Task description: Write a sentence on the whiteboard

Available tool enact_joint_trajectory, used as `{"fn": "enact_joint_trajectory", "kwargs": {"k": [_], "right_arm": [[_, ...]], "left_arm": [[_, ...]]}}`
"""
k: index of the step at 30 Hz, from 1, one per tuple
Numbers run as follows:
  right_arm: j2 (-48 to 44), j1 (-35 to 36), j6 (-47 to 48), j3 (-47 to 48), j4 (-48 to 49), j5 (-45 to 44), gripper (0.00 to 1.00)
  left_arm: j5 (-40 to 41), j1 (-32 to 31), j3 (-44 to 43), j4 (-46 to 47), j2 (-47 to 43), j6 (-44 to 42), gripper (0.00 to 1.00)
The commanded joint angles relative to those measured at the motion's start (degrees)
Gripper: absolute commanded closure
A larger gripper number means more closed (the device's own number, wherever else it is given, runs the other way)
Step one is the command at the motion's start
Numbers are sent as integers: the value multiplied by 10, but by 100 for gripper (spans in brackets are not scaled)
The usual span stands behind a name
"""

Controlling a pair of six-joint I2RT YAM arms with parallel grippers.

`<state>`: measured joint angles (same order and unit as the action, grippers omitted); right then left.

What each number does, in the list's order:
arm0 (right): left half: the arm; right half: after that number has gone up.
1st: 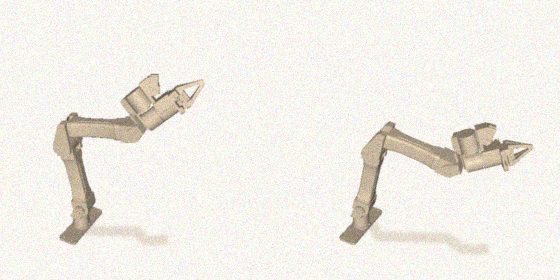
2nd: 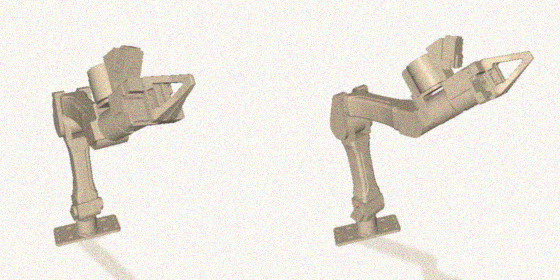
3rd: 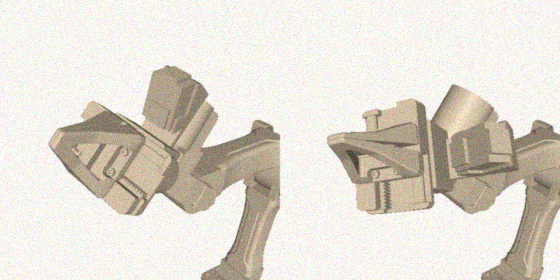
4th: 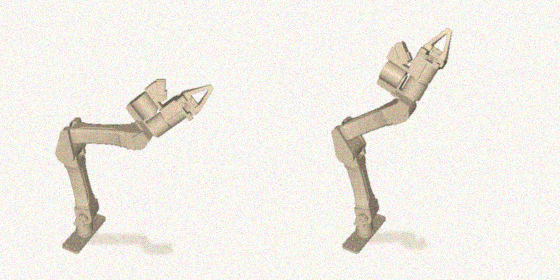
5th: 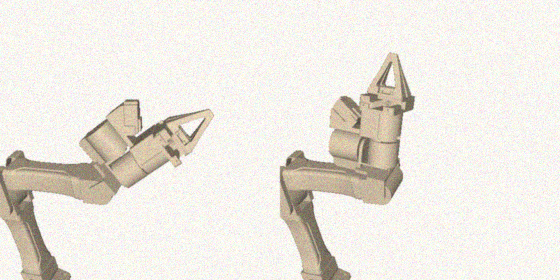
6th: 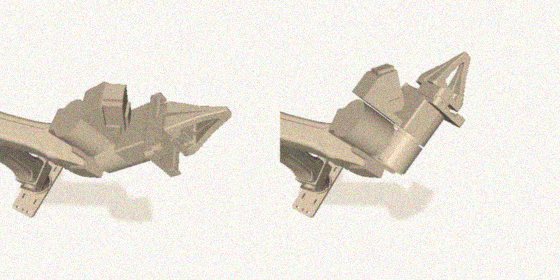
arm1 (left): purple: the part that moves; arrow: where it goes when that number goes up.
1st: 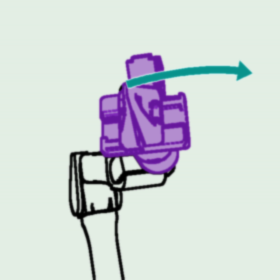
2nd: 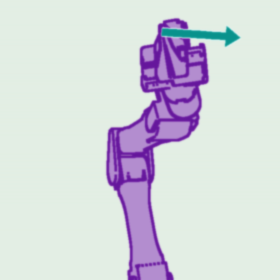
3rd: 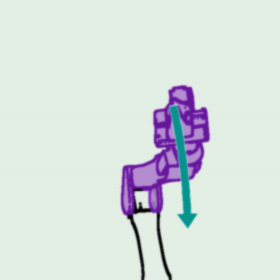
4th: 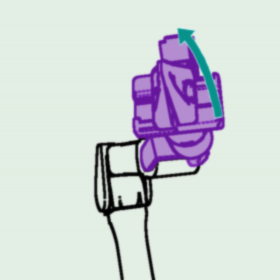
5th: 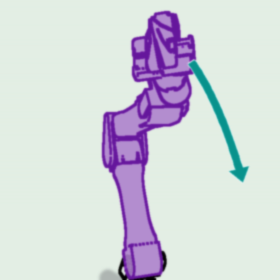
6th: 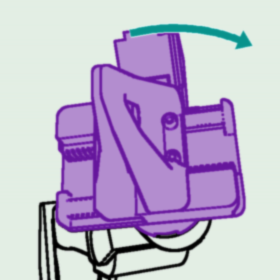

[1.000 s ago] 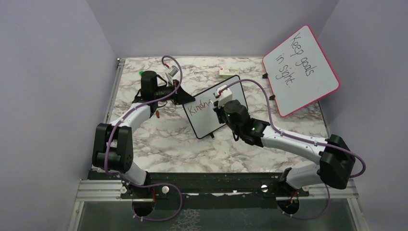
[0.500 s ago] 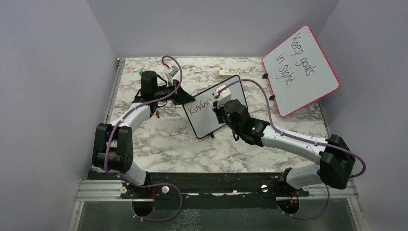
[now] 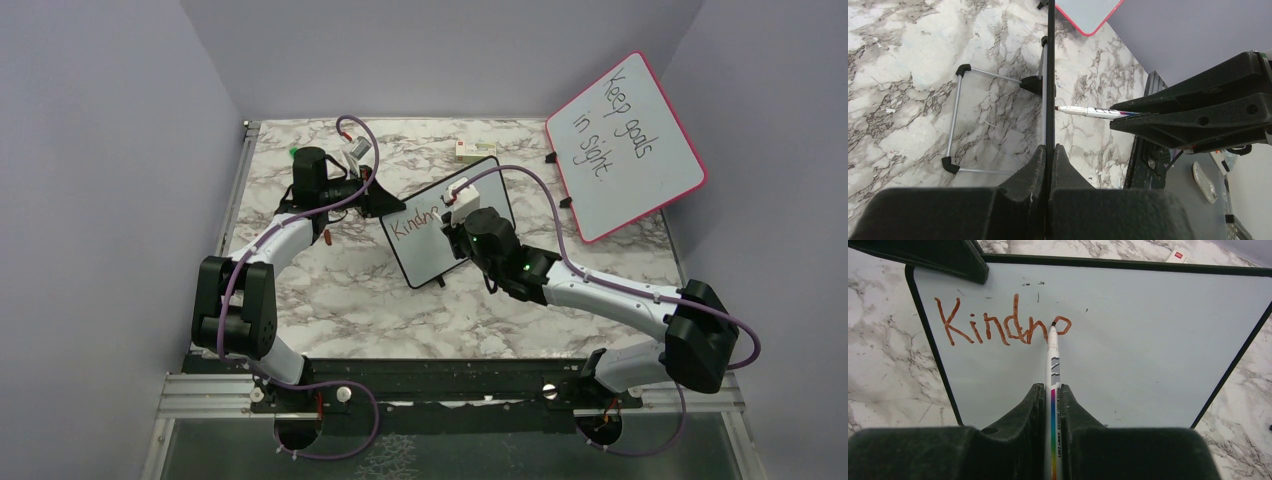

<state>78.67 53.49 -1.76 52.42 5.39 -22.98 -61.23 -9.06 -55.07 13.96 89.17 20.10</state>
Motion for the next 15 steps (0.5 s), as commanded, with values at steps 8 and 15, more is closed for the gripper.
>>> {"fn": "enact_joint_trajectory", "kwargs": {"k": [8,15], "right_arm": [[-6,-4,-11,-7,-38,2,99],[-8,-5,-11,-10,-43,-3,99]], "left_arm": [[-19,-1,-6,-24,8,-10,100],[-19,-1,-6,-24,8,-10,100]]}}
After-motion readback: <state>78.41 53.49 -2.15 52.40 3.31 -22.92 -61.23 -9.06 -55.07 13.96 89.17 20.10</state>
